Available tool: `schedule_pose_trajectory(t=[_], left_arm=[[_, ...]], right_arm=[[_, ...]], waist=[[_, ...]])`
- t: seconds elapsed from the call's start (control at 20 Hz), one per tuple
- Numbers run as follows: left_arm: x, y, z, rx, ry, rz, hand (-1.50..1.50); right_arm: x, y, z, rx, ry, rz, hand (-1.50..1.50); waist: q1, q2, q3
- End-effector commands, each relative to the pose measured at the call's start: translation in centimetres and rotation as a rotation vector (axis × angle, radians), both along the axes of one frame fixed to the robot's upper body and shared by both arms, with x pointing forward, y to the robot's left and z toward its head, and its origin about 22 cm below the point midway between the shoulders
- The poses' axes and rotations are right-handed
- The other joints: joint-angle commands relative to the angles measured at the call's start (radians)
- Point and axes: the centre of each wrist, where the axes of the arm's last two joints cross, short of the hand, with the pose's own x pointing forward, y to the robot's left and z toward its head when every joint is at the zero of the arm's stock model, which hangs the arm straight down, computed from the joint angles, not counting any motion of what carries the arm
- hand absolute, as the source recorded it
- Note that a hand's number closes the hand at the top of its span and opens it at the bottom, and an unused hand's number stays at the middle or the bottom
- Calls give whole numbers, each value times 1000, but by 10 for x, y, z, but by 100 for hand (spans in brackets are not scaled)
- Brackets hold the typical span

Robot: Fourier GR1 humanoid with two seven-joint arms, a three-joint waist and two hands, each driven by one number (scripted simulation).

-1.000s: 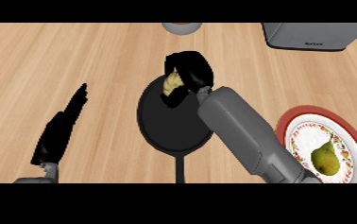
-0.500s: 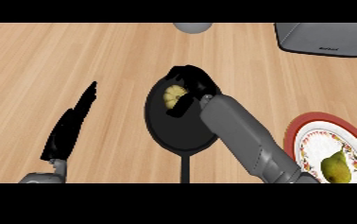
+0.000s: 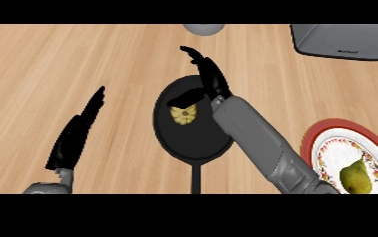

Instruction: Pick the squash from the plate and place it in the pan

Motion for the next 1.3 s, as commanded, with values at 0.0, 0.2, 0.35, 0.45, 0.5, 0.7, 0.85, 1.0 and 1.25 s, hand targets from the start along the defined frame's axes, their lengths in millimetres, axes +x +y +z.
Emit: schedule_pose_trajectory(t=[0.0, 0.2, 0.35, 0.45, 0.5, 0.7, 0.85, 1.0, 1.25], left_arm=[[-7, 13, -8, 12, 3, 21, 0], [-16, 18, -17, 8, 26, 42, 0], [-13, 11, -6, 0, 8, 83, 0], [-16, 21, -7, -7, 24, 96, 0], [-16, 19, 7, -10, 24, 71, 0], [-21, 18, -11, 10, 16, 98, 0], [-13, 21, -3, 4, 24, 94, 0], [-20, 22, -8, -1, 36, 94, 0], [-12, 35, 4, -2, 20, 90, 0]], right_arm=[[9, -2, 12, 146, -48, -127, -150], [21, -19, 4, 196, -58, -270, -150], [31, -54, -3, 240, -43, -316, -150], [33, -92, -9, 279, -95, -320, -150], [40, -91, -1, 275, -97, -328, -150], [35, -168, -14, 252, -161, -318, -150], [33, -206, -13, 242, -178, -317, -150], [25, -239, -16, 218, -171, -312, -150], [13, -299, -11, 213, -183, -319, -150]], waist=[[-26, -6, -1], [-46, -7, -2], [-77, -13, -1], [-87, -15, -1], [-82, -16, -1], [-95, -17, -1], [-96, -18, -1], [-100, -21, -2], [-92, -17, -1]])
